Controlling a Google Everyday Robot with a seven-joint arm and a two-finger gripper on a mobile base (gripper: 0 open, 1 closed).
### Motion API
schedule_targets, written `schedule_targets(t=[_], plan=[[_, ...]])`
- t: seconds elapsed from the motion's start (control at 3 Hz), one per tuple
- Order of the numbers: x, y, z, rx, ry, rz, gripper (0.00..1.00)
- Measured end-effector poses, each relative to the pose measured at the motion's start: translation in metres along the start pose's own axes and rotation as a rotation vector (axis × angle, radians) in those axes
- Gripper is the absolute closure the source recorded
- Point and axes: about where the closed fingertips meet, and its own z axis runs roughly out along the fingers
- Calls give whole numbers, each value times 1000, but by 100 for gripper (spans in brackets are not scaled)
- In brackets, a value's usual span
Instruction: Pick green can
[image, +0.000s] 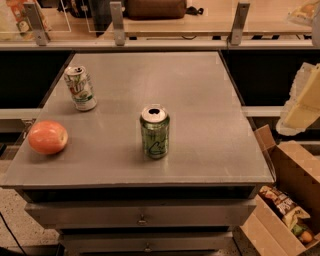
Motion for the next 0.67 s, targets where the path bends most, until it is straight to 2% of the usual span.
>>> schedule_targets(t=[0.33,0.67], plan=[[0,0,0,0,0,0,0],[-15,12,18,-17,-54,-4,0]])
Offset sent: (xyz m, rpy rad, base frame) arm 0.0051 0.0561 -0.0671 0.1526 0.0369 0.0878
